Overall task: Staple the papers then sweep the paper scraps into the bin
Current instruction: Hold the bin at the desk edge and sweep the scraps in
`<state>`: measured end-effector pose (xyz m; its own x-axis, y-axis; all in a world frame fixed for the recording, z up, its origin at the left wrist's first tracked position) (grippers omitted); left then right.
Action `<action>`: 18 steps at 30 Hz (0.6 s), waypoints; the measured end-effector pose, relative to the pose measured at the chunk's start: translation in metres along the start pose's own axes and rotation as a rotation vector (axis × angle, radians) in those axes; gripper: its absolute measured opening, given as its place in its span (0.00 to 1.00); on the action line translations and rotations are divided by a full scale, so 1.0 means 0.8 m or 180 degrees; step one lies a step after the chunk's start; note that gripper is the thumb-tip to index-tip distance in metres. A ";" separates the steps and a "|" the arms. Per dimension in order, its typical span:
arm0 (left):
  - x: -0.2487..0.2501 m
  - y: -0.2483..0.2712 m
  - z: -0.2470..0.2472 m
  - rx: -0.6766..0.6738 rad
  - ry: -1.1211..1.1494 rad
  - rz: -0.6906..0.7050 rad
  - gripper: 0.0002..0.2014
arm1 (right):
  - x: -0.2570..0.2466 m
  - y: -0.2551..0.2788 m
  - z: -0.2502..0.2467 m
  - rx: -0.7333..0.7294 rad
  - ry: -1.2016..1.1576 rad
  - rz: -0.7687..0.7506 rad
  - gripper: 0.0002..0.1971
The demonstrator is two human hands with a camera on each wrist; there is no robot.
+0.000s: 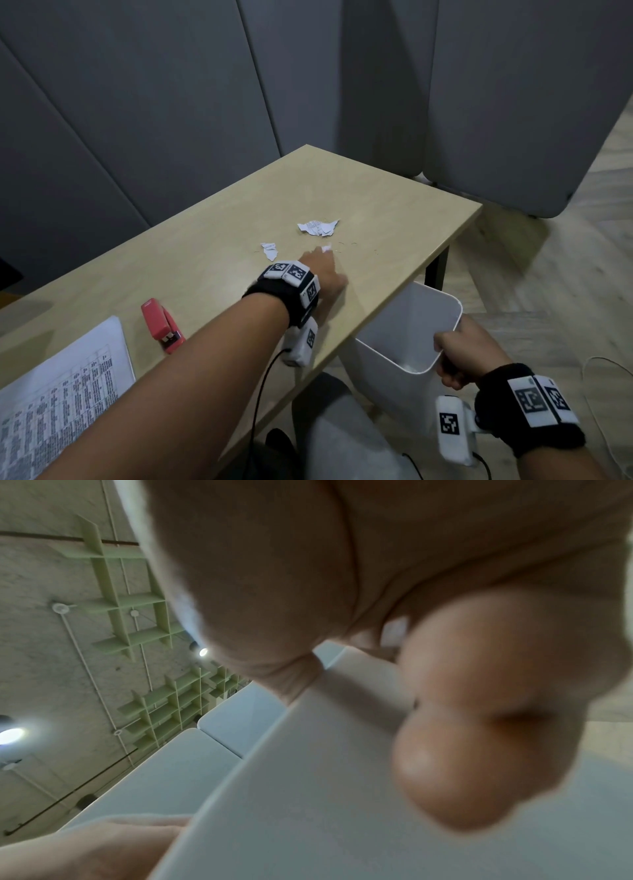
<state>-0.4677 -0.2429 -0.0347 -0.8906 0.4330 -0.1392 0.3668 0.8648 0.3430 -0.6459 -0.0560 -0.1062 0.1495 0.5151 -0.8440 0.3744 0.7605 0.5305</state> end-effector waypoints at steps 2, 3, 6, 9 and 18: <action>0.019 0.012 0.001 -0.0030 -0.0123 0.0227 0.24 | 0.001 -0.002 -0.002 -0.0001 0.0036 0.0013 0.15; 0.031 0.022 0.002 -0.0036 -0.0122 0.0357 0.23 | 0.001 -0.004 -0.004 -0.0005 0.0051 0.0018 0.16; 0.072 0.059 0.008 0.0105 -0.0095 0.0774 0.21 | -0.001 -0.004 -0.007 -0.0026 0.0037 0.0010 0.15; 0.113 0.104 0.015 0.0332 0.0042 0.1248 0.28 | -0.005 -0.003 -0.009 -0.0036 0.0011 -0.0016 0.13; 0.087 0.062 -0.019 0.0837 0.0466 0.0726 0.22 | -0.005 -0.001 -0.015 -0.0016 0.0024 -0.0079 0.12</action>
<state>-0.5157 -0.1734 -0.0132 -0.8001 0.5975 0.0539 0.5997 0.7943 0.0969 -0.6576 -0.0539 -0.1027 0.1333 0.4989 -0.8563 0.3733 0.7751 0.5097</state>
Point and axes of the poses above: each hand's wrist, its own y-axis away from the middle knuckle, its own z-axis out of the palm, x = y × z, the point moved 6 cm from there along -y, towards the middle knuckle, and after that the axes turned 15 degrees about -y, right-handed, at the moved point
